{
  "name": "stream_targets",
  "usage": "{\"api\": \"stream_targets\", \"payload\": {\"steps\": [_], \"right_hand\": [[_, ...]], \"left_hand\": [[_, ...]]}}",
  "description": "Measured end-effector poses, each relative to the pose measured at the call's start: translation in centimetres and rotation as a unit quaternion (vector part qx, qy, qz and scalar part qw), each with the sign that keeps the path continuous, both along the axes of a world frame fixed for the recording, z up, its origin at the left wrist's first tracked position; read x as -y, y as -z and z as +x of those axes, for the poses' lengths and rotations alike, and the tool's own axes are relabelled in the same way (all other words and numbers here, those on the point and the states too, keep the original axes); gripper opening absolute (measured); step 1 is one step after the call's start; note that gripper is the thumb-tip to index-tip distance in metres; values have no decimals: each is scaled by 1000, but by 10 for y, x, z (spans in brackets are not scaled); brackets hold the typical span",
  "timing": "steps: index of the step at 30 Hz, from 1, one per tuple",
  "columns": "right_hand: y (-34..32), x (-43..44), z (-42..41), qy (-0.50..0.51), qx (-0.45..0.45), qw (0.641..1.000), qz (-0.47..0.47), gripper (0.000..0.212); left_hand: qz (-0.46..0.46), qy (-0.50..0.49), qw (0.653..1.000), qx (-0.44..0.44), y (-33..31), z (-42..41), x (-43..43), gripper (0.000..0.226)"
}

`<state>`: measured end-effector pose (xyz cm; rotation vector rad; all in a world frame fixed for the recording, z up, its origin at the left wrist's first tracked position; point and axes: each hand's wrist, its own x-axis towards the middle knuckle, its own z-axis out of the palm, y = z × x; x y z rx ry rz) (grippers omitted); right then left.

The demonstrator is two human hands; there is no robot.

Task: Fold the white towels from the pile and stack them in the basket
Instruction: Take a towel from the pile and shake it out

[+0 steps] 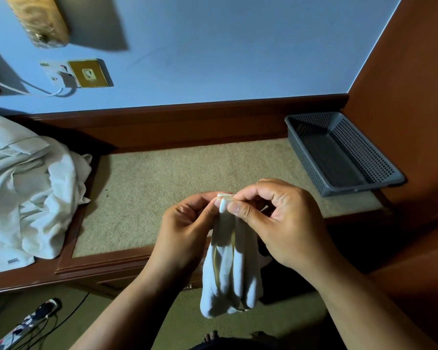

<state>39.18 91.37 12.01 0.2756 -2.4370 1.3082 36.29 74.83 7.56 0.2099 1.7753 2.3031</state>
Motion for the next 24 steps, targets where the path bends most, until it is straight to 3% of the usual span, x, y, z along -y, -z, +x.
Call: {"api": "stream_targets", "payload": {"steps": [8, 10, 13, 16, 21, 24], "right_hand": [[0, -5, 1, 55, -33, 998, -9, 6], [3, -8, 0, 48, -7, 999, -22, 4], [13, -9, -2, 56, 53, 990, -115, 3], [23, -5, 5, 88, 36, 986, -137, 2], [45, 14, 29, 87, 75, 987, -110, 23], [57, 20, 25, 133, 150, 977, -77, 40]], "left_hand": [[46, 47, 998, 1, -7, 6, -3, 29], [17, 34, 999, -21, -12, 6, -5, 32], [-35, 10, 997, -62, -20, 1, -10, 33], [-42, -34, 998, -45, -23, -11, -12, 35], [-43, -40, 998, -6, -40, -17, -19, 34], [-32, -20, 999, 6, -50, -12, -28, 40]]}}
